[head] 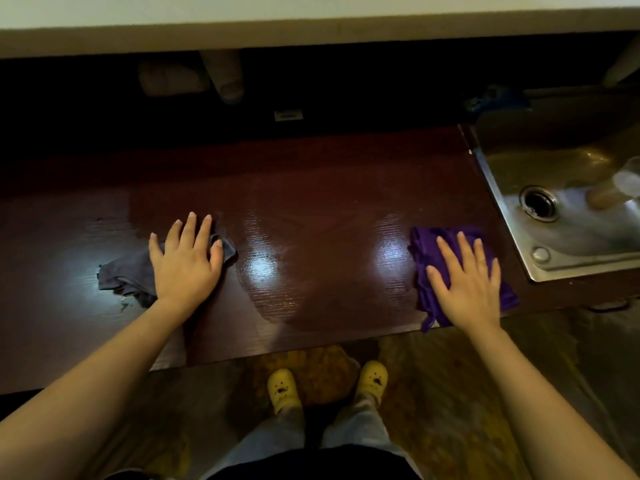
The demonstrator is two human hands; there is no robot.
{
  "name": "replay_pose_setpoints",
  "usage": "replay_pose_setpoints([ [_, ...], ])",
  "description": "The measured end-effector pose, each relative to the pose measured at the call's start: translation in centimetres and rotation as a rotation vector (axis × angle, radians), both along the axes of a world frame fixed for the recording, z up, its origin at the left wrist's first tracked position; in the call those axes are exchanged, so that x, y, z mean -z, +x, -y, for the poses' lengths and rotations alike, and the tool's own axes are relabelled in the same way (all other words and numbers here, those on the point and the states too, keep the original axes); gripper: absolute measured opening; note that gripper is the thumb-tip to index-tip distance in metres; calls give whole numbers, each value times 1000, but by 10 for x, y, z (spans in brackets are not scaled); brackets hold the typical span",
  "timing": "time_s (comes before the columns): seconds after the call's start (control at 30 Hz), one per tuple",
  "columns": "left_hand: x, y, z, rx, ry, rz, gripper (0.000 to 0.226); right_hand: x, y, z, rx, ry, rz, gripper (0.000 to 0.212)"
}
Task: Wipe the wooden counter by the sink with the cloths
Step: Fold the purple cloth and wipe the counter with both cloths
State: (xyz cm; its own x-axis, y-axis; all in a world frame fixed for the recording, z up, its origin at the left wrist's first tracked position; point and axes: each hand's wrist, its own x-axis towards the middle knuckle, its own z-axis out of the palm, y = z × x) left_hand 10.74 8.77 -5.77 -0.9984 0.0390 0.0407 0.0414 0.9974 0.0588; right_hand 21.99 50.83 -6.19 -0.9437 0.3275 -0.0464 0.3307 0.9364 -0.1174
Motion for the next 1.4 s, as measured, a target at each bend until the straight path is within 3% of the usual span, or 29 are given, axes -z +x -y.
replay_pose_setpoints([
  [0.33, 1, 0, -1, 12, 30, -21, 55, 3, 3, 67, 232, -30, 5, 64],
  [0.87, 4, -5, 8, 54, 80, 58, 51, -2, -13, 278, -246, -63, 62, 73],
  [1.0, -5, -6, 11, 81, 195, 115, 48, -6, -30, 282, -364, -140, 120, 73],
  [1.13, -22, -2, 5, 342, 249, 123, 56, -25, -50, 255, -340, -289, 12, 56],
  [1.2, -28, -5, -8, 457, 203, 177, 61, -33, -67, 235, -378, -218, -26, 56],
  [1.27, -36, -10, -9, 464, 102, 159, 61, -41, -85, 232, -486, -144, -3, 56],
  [1.4, -37, -8, -19, 486, -5, 180, 53, -40, -92, 220, -500, -46, 49, 51],
])
